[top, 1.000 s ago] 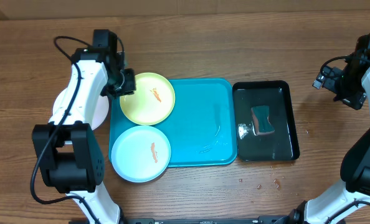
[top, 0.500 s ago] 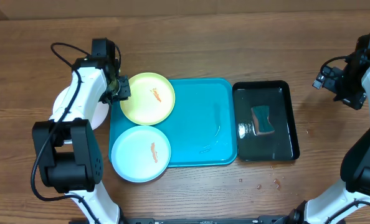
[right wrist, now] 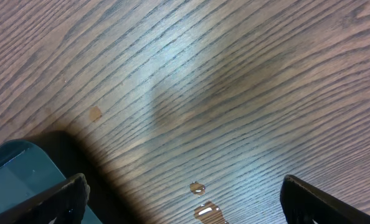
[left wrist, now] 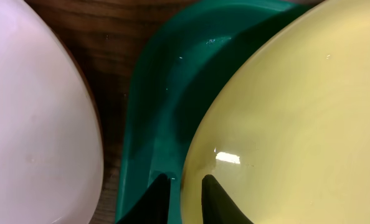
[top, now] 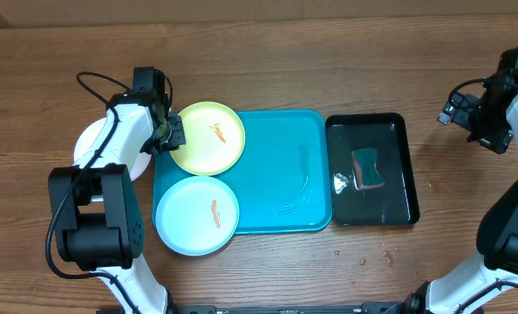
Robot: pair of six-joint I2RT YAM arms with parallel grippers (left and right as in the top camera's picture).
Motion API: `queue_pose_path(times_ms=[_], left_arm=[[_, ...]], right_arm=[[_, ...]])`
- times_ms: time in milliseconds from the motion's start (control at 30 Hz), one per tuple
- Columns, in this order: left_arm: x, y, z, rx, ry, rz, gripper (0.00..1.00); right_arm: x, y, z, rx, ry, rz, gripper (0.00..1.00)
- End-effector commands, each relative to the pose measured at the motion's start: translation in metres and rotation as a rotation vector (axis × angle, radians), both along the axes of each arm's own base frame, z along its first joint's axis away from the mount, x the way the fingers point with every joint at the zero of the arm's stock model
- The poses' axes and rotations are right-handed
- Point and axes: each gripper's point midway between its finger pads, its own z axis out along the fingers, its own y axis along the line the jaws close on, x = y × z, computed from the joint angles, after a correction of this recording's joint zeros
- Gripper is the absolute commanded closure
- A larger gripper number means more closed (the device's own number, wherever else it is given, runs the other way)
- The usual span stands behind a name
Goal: Clean dirty plates on tray and stack at the side
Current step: 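Slide the yellow plate right to the tray center with left gripper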
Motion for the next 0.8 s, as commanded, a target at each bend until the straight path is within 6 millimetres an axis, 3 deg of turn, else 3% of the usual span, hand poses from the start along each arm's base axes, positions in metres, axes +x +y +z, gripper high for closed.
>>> queue_pose_path(times_ms=[0,400,533,767], left_arm=[[-0.002,-0.002,-0.006,-0.009,0.012,0.015,0.82],[-0.006,-0.006,-0.014,-0.032,0.014,0.015,0.88],[-0.004,-0.016,-0.013,-0.088,0.007,0.004,0.96],[-0.005,-0.042,-0.011,-0.220,0.011,-0.028,0.96]], right_arm=[[0.006,-0.003,0.015,-0.015,-0.044,-0.001,0.00],[0.006,-0.003,0.015,-0.015,-0.044,-0.001,0.00],[0.006,-0.003,0.015,-0.015,-0.044,-0.001,0.00],[0.006,-0.003,0.015,-0.014,-0.044,-0.001,0.00]])
